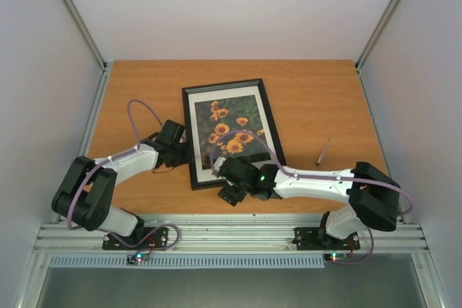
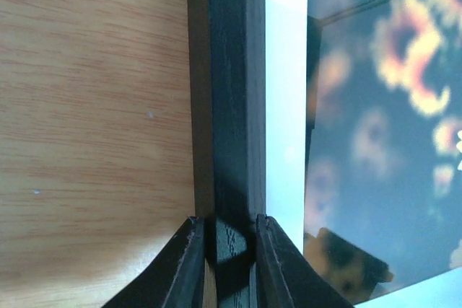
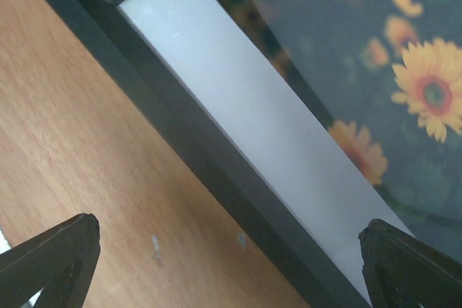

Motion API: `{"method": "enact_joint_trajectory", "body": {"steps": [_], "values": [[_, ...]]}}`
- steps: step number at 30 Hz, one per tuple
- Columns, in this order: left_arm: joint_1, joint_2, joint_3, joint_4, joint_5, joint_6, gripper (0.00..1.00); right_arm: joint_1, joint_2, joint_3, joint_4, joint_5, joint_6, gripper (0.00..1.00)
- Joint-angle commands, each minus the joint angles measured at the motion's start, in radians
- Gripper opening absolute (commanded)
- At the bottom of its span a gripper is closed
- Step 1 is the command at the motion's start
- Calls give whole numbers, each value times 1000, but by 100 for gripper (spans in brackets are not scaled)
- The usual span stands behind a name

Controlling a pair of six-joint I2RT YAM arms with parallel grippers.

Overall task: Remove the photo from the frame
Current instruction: Move the photo frame to the center of the board, then turn over the photo frame at the center of the board.

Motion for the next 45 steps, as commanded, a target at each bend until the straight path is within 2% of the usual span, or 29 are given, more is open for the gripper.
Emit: {"method": "enact_joint_trajectory", "body": {"steps": [1,13,14,16,20,31,39,45], "values": [[-14,-62,-35,120,63,-16,0,104,78,39,72,208,-86,98],[-16,-130,-102,154,69,-54,0,242,261,38,227,429,-152,99],[-16,-129,-104,143,51,-56,6,244,257,41,217,430,-142,98],[-16,-130,-104,115,25,-51,29,244,219,12,220,407,-114,98],[-17,-114,-86,59,-6,-33,35,244,117,-45,228,393,-77,99],[-49,12,-10,14,-15,-20,37,242,91,-100,264,418,-72,98],[-102,105,88,-94,-86,-16,37,242,90,-121,296,425,-58,99],[-118,126,102,-140,-128,-30,31,242,89,-124,295,422,-77,98]]}}
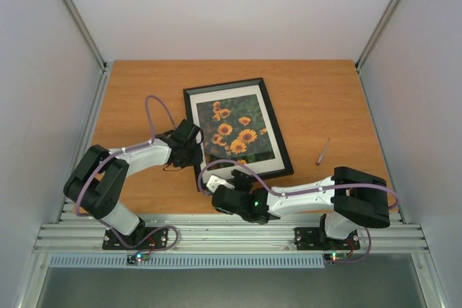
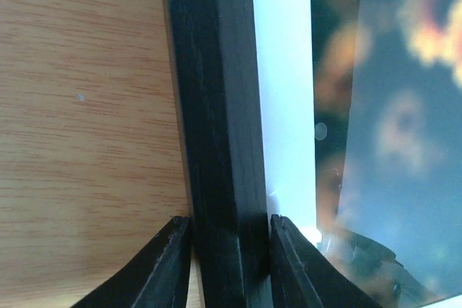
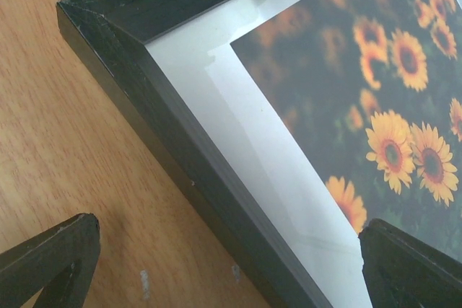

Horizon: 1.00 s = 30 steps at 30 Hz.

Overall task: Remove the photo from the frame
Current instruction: Turn over the photo frame at the center of the board.

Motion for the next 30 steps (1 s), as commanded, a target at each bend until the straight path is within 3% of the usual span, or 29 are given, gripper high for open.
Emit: {"method": "enact_joint_trajectory", "body": {"steps": [1,6,12,22,30], "values": [[-10,25,8,-58,-42,-3,29,6,-1,-8,34,19,0,98],[-11,12,14,-70,-42,-5,13,6,40,15,45,3,-31,99],[-10,-43,22,-83,-36,-5,3,7,71,32,64,-27,-55,98],[-11,-103,37,-99,-7,-4,1,29,168,50,97,104,-176,99],[-11,-141,45,-124,0,6,0,85,285,56,266,277,-346,96]]}}
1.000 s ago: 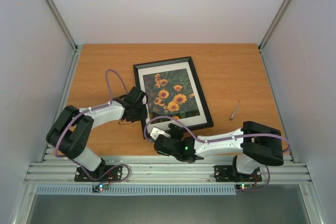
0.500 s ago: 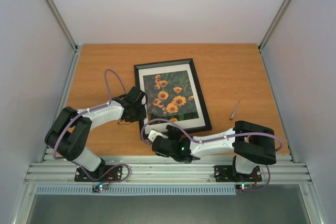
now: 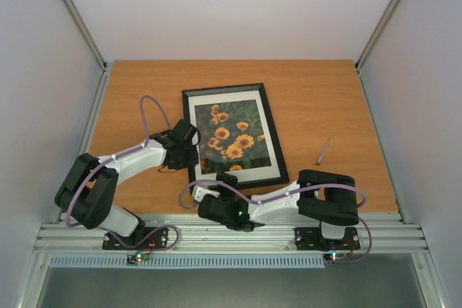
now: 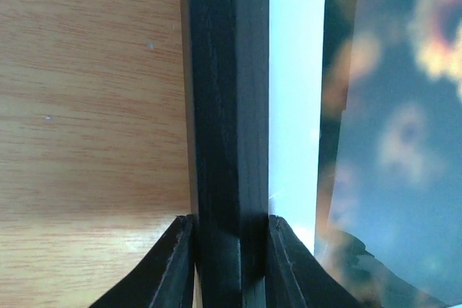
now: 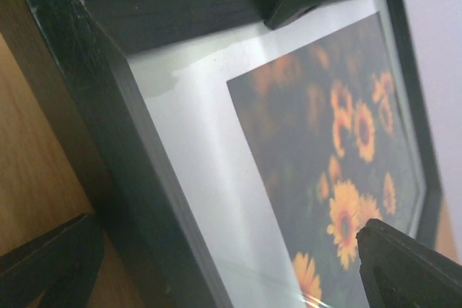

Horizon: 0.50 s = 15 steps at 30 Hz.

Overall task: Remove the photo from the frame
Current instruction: Turn over the photo frame at the center of the board.

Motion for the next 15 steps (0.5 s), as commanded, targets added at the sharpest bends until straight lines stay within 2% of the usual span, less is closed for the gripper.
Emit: {"method": "enact_joint_trajectory", "body": {"steps": [1,5,10,15], "values": [[-7,-60,29,22,28,20,0,28,85,-9,99,116,-142,96],[-6,-68,21,28,33,20,1,28,104,-28,160,143,-180,88],[-7,-72,7,51,61,20,1,28,79,-49,184,145,-186,68],[1,-98,-20,87,102,0,6,31,33,-73,187,139,-173,54]]}}
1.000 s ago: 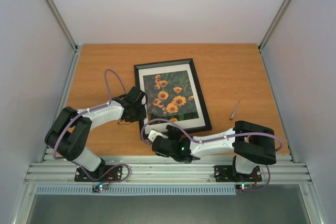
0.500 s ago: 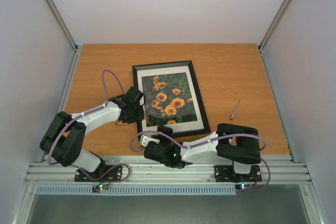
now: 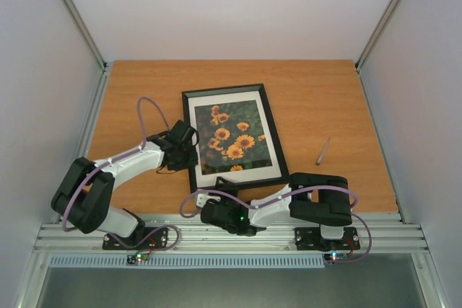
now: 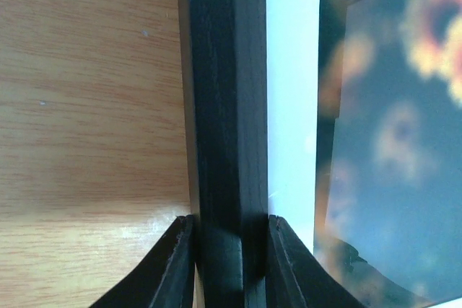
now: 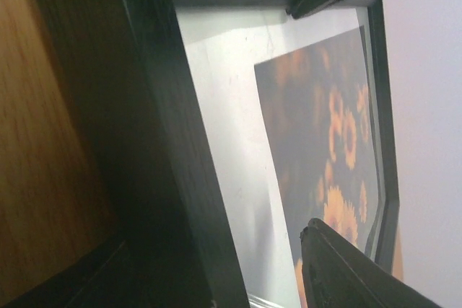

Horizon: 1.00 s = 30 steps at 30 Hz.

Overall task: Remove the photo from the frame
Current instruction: Turn over the photo frame at the center of the board.

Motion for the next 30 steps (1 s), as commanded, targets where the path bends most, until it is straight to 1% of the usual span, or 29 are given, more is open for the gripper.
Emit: {"method": "enact_joint_trajectory", "body": {"steps": [1,4,7,10,12,13,15,16,20,27,30], "values": [[7,-70,-8,91,83,1,9,4,-50,-31,17,29,5,52],[29,-100,-26,103,107,-5,15,4,-72,-39,14,23,16,50],[60,-134,-56,127,144,-17,24,5,-89,-45,22,20,19,47],[104,-161,-100,163,178,-39,31,5,-98,-51,39,20,18,42],[133,-176,-136,206,215,-57,32,5,-101,-54,47,20,18,41],[150,-182,-156,230,235,-66,35,4,-103,-56,49,22,19,41],[181,-199,-199,288,281,-91,44,5,-110,-59,53,25,19,41],[197,-205,-216,315,300,-111,46,5,-115,-60,54,26,20,41],[217,-185,-242,383,360,-141,51,5,-140,-71,60,19,28,41],[254,-45,-295,649,495,-221,53,8,-191,-95,72,8,35,42],[257,0,-298,716,522,-249,52,10,-212,-103,73,4,37,42]]}}
